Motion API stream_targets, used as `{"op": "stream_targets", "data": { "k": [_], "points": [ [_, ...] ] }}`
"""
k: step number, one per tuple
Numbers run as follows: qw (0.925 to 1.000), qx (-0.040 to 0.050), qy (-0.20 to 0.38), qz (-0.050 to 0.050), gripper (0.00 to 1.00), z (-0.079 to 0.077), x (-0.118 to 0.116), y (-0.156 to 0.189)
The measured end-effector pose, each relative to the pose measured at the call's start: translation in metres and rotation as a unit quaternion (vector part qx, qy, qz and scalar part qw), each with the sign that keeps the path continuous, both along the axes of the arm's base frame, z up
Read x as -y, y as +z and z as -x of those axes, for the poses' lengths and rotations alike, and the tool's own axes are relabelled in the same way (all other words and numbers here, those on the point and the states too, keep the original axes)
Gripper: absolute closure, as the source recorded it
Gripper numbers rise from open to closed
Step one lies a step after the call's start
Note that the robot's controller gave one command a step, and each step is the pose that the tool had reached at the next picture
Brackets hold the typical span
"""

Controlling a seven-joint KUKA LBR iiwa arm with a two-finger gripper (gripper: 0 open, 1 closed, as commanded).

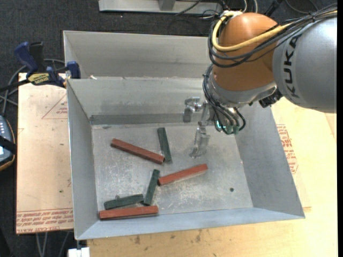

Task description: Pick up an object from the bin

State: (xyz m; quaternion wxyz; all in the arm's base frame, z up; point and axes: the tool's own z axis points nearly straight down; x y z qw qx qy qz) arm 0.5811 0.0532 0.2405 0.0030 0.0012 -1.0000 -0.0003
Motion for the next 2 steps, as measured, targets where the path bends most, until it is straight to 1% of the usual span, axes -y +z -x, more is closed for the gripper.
{"op": "stream_targets", "data": {
  "k": [1, 2],
  "points": [
    [0.9831, 0.0009, 0.183, -0.001, 0.0, 0.031, 0.0289, -0.1735],
    [0.9832, 0.0042, 0.183, -0.001, 1.0, 0.0287, 0.0284, -0.1697]
  ]
}}
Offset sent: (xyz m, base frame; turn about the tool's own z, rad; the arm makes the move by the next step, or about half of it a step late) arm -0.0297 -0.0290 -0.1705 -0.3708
